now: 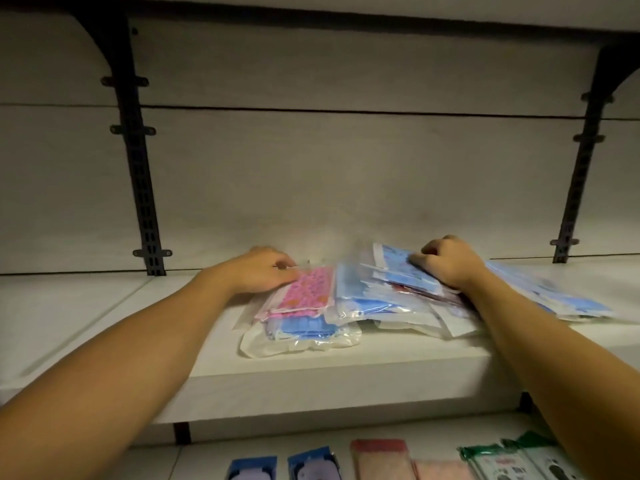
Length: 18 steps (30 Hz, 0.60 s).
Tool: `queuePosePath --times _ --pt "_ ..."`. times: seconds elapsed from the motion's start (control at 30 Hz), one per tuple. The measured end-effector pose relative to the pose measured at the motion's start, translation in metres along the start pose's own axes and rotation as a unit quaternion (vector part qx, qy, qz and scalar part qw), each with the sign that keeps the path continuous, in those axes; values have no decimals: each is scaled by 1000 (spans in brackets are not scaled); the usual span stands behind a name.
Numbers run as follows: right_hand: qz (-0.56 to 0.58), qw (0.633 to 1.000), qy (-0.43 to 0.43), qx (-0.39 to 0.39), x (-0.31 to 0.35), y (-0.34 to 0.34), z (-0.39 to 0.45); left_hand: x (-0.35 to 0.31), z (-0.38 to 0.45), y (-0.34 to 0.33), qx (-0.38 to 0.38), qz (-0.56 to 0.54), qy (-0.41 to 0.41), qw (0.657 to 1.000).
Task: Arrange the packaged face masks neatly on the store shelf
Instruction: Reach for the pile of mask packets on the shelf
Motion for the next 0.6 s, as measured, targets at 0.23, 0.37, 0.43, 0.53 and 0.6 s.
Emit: queuePosePath --times 0.23,0.37,0.43,0.53,0.6 --pt "9 1000 6 0 -3 0 4 2 -2 0 -17 -39 -2 999" --pt "35 999 10 -30 -3 2 2 9 -4 2 -43 -59 20 997" --pt "51 998 14 -41 -1 3 -1 12 -4 1 -25 -49 54 997" --pt "80 996 5 -39 1 5 -5 16 -5 -1 27 -70 84 994" --pt "99 994 -2 -39 2 6 -7 19 -6 -2 19 -104 88 990"
Point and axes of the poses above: each hand's wrist, its own z-axis towards the middle knuckle, its own y-axis out of the back of the hand, x = y × z, the point moved 1 cm from there along z, towards the middle knuckle, and after that the axes turned 10 degrees about -y, right-handed, at the moved point
